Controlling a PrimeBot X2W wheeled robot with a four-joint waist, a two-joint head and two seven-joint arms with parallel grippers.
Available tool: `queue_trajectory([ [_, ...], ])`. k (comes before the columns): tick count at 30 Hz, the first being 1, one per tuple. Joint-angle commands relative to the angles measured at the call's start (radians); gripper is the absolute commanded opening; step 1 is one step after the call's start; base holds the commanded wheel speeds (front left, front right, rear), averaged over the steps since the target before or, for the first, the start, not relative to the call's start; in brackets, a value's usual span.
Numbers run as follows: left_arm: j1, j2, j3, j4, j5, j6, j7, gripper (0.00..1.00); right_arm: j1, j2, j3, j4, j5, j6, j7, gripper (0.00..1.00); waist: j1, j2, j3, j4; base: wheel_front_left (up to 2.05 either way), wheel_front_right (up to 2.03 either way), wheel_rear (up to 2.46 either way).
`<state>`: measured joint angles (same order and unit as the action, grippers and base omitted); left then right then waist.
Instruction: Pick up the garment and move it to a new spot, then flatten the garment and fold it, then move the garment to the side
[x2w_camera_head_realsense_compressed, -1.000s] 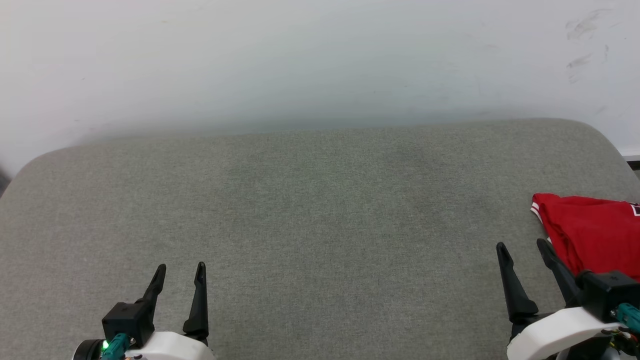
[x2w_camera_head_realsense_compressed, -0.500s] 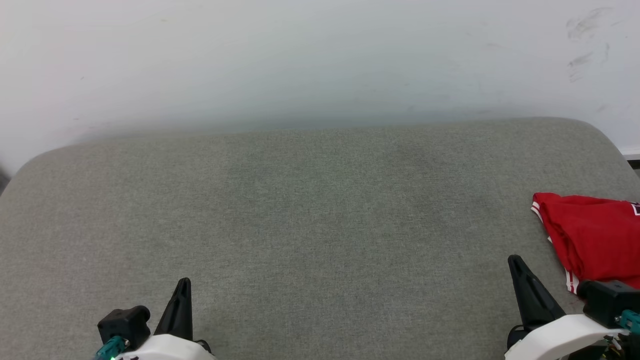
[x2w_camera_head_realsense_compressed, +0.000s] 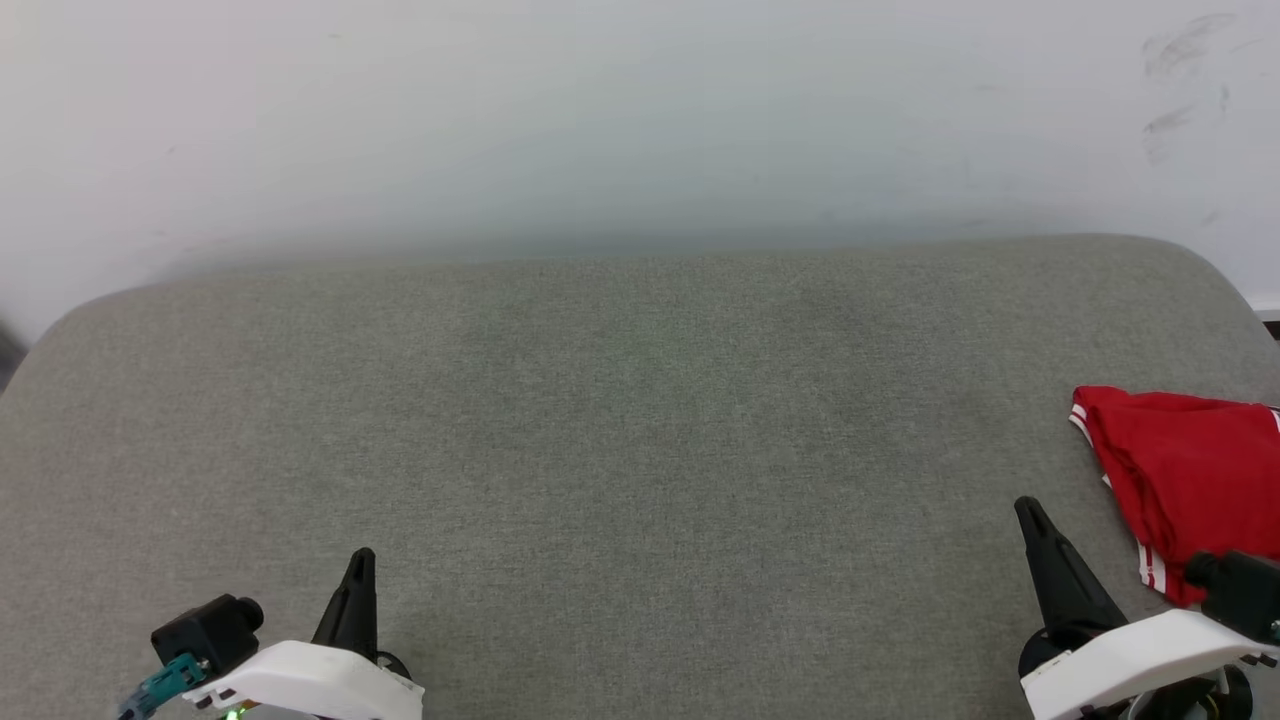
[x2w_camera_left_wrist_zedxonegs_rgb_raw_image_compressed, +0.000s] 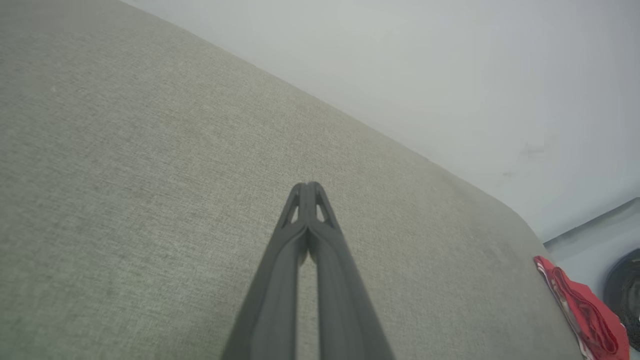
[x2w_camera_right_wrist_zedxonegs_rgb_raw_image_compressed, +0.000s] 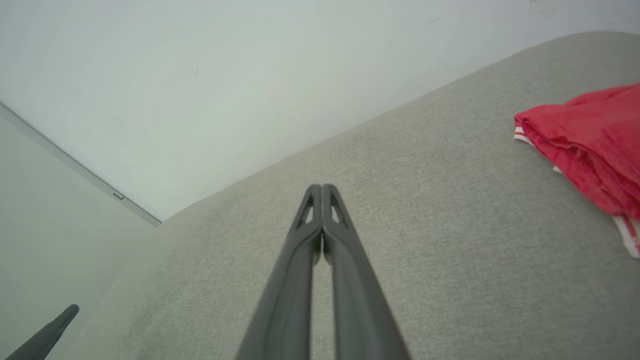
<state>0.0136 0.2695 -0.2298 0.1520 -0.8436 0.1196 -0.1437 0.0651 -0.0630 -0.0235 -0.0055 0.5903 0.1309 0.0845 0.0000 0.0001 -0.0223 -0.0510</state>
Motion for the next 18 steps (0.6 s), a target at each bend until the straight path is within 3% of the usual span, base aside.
queue_trajectory([
  [1, -0.033, -0.003, 0.021, -0.006, -0.033, -0.012, 0.008, 0.0, -0.032, -0.009, -0.003, -0.003, 0.047, 0.0, -0.006, 0.0, 0.0, -0.0001, 0.0, 0.001, 0.0, 0.0, 0.0],
  [18, -0.058, -0.05, 0.095, 0.017, -0.218, -0.071, 0.064, 0.0, -0.068, -0.014, -0.012, 0.058, 0.295, 0.0, -0.008, 0.0, 0.0, -0.0001, 0.005, 0.009, 0.0, 0.0, 0.0],
])
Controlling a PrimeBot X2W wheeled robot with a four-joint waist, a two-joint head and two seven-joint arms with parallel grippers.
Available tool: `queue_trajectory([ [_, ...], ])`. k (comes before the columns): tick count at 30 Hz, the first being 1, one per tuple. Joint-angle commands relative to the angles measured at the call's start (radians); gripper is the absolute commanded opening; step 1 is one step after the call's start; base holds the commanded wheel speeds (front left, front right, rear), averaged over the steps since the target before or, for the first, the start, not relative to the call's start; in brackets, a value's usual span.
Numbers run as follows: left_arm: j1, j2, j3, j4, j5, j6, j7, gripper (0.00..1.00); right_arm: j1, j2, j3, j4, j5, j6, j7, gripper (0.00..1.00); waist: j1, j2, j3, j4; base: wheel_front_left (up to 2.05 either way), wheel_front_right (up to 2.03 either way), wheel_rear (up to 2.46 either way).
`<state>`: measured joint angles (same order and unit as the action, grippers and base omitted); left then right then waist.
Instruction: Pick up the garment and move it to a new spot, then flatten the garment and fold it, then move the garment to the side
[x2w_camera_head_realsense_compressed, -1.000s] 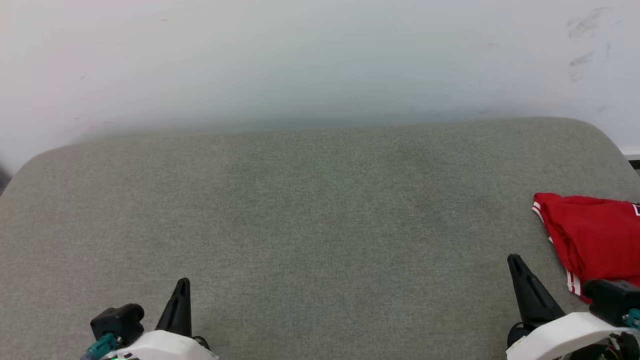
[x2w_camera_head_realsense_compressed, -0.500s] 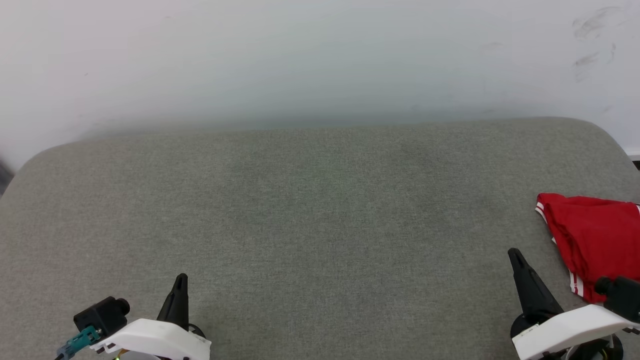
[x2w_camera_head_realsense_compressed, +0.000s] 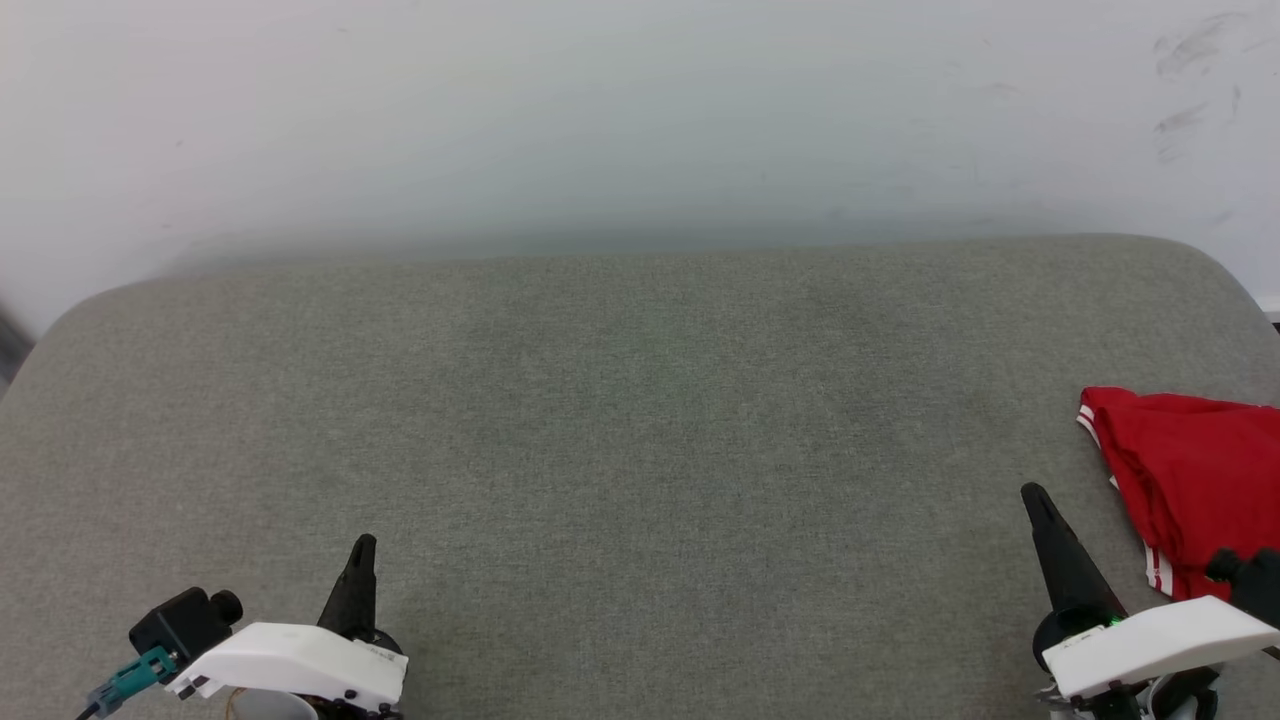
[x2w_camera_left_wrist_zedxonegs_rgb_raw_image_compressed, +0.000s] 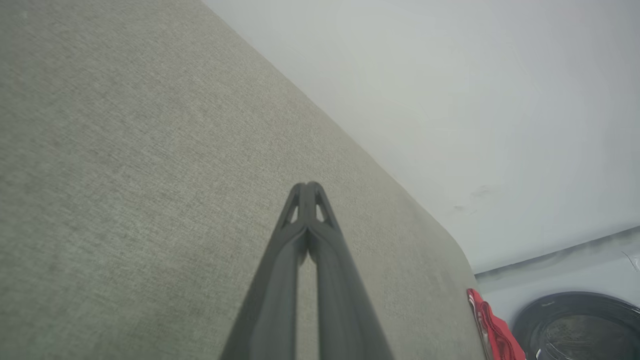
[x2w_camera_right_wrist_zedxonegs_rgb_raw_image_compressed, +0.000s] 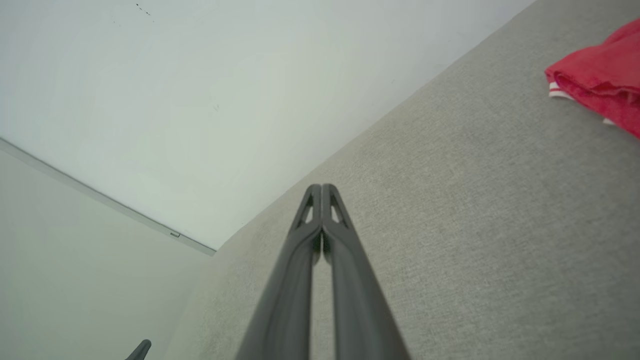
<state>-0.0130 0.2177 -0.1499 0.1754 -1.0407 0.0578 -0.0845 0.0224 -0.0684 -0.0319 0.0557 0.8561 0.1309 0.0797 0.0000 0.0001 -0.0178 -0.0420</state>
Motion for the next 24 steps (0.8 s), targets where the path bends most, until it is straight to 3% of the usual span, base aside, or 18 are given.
queue_trajectory([
  [1, -0.031, 0.001, 0.015, -0.007, -0.02, -0.009, 0.004, 0.0, -0.025, -0.009, -0.003, -0.003, 0.029, 0.0, -0.004, 0.0, 0.0, -0.0001, 0.0, 0.0, 0.0, 0.0, 0.0],
  [24, -0.056, -0.056, 0.099, 0.019, -0.222, -0.075, 0.07, 0.0, -0.066, -0.01, -0.018, 0.064, 0.3, 0.0, -0.001, 0.0, 0.0, -0.0001, 0.006, 0.012, 0.0, 0.0, 0.0],
])
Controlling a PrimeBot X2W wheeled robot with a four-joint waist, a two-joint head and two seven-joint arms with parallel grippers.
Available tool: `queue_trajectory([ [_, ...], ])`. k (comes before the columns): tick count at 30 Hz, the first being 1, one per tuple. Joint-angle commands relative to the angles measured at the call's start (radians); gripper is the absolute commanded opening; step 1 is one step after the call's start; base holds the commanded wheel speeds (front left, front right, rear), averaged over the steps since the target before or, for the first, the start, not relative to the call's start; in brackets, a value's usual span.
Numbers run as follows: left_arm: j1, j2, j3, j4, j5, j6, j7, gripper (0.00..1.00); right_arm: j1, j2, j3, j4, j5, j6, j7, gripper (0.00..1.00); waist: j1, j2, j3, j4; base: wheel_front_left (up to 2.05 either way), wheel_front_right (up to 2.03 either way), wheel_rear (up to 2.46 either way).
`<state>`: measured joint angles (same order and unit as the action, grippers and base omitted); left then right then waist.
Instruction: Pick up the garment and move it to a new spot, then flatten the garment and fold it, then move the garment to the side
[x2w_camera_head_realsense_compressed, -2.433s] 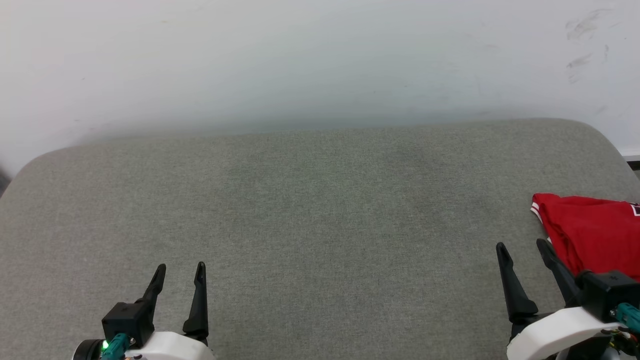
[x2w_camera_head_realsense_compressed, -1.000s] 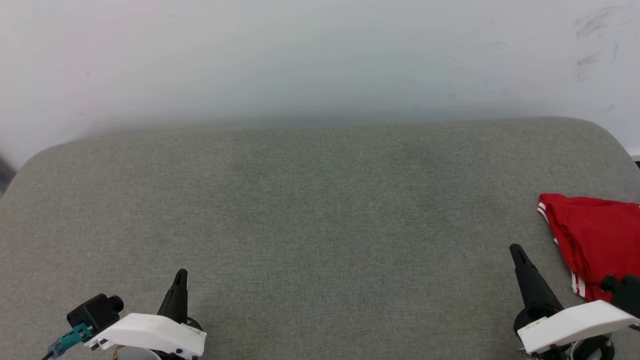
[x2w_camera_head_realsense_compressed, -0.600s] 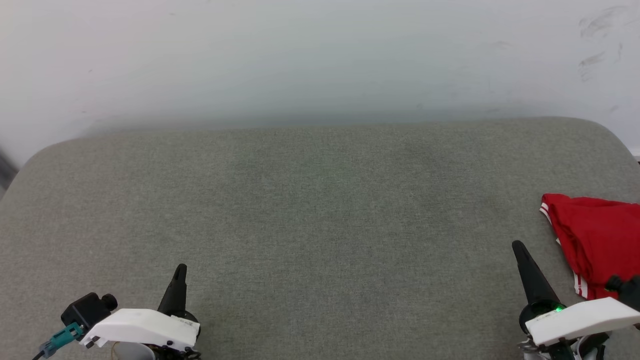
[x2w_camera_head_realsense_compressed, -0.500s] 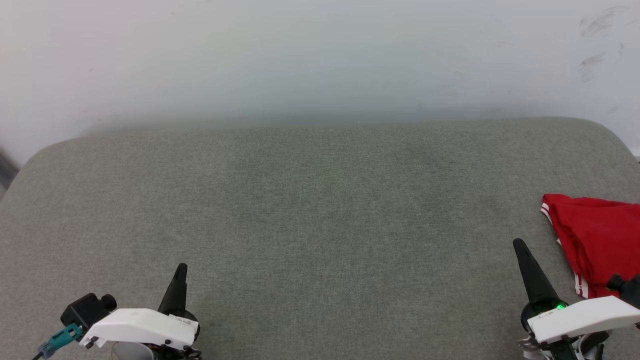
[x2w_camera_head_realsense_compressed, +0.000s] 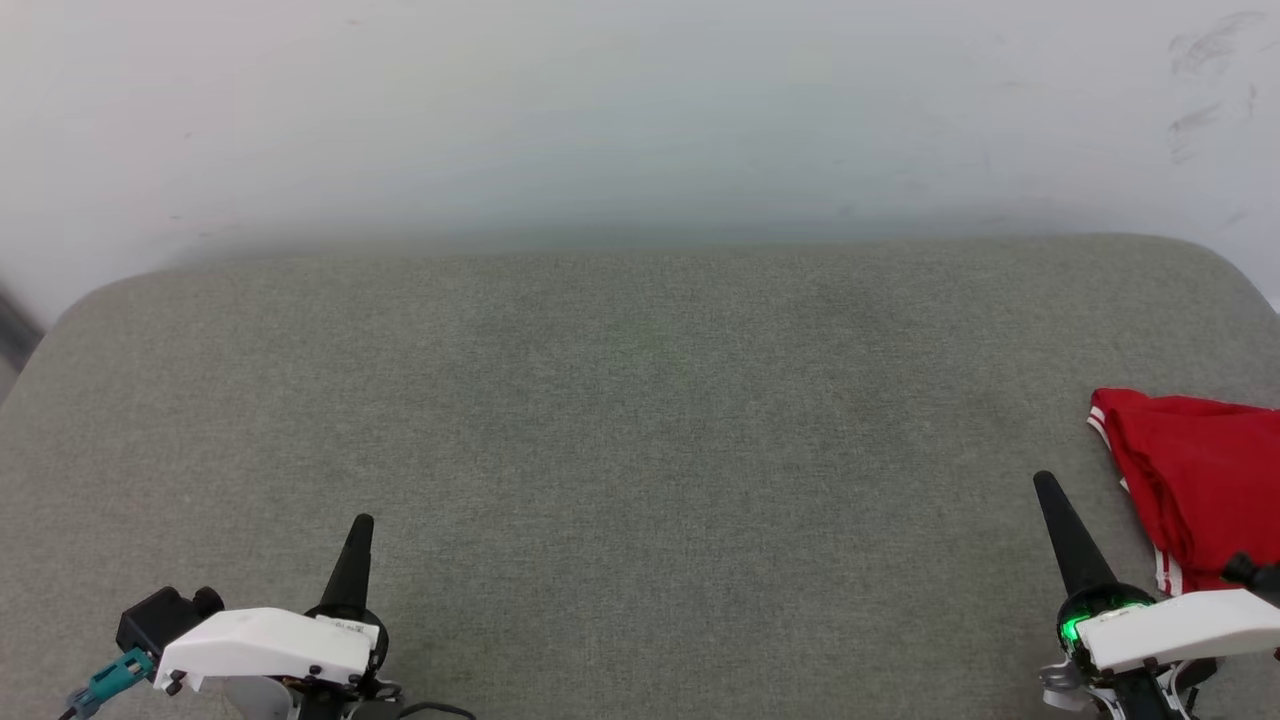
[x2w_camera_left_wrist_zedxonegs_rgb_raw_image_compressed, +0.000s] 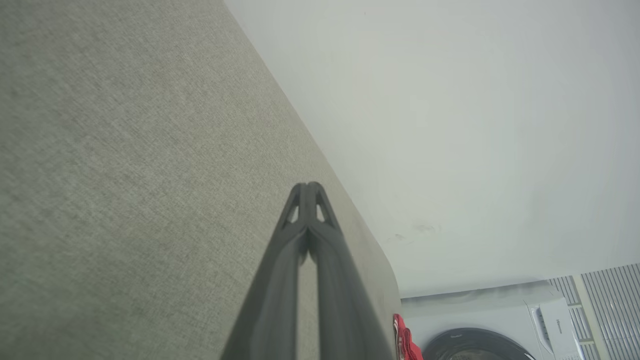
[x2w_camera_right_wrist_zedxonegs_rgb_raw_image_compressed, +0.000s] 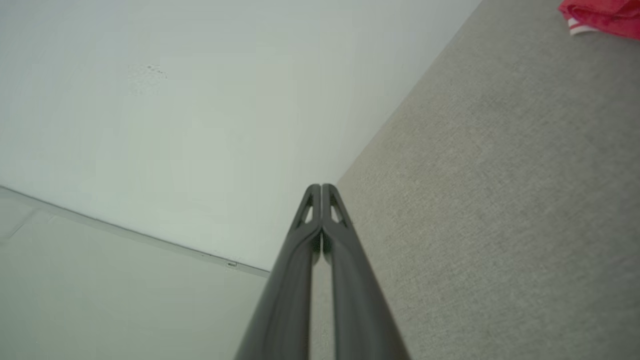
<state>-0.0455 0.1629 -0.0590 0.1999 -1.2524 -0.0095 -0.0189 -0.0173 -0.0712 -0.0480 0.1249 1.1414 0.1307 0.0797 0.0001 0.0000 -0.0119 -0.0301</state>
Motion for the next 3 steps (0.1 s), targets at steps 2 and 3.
queue_trajectory([
  [2, -0.026, -0.004, 0.015, -0.003, -0.026, -0.012, 0.009, 0.0, -0.029, -0.007, -0.003, 0.0, 0.036, 0.0, -0.001, 0.0, -0.0001, 0.0, 0.001, 0.001, 0.0, 0.0, 0.0],
  [3, -0.027, -0.006, 0.019, -0.002, -0.034, -0.015, 0.012, 0.0, -0.03, -0.007, -0.004, 0.003, 0.046, 0.0, -0.001, 0.0, -0.0001, 0.0, 0.001, 0.002, 0.0, 0.0, 0.0],
])
